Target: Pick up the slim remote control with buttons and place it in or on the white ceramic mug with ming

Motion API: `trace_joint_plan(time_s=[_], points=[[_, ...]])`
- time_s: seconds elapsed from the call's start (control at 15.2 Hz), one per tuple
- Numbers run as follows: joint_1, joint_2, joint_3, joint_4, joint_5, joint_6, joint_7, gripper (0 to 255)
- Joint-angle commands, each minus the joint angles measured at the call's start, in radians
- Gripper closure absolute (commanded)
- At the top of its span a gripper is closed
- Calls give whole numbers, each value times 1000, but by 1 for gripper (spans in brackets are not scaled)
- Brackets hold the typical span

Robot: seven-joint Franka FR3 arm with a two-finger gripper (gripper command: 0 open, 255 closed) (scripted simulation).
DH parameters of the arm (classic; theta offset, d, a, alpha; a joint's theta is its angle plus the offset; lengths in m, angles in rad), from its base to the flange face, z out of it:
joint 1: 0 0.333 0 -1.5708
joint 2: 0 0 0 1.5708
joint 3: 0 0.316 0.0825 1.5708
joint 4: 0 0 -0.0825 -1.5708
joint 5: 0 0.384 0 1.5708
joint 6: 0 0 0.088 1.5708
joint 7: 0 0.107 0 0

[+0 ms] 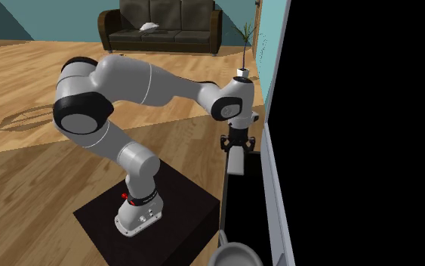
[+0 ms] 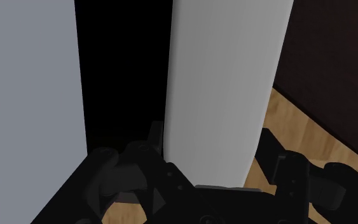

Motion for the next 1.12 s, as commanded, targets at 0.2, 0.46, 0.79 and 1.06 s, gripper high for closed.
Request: trace_joint_plan(time_s=[0.2,0.46,0.79,1.06], points=[[-2,-27,27,49,8,-77,3,255],[-1,-41,45,92,15,-134,3,255],[1,-53,66,149,25,-202,1,255],[-12,-75,65,169,17,-242,-17,255]])
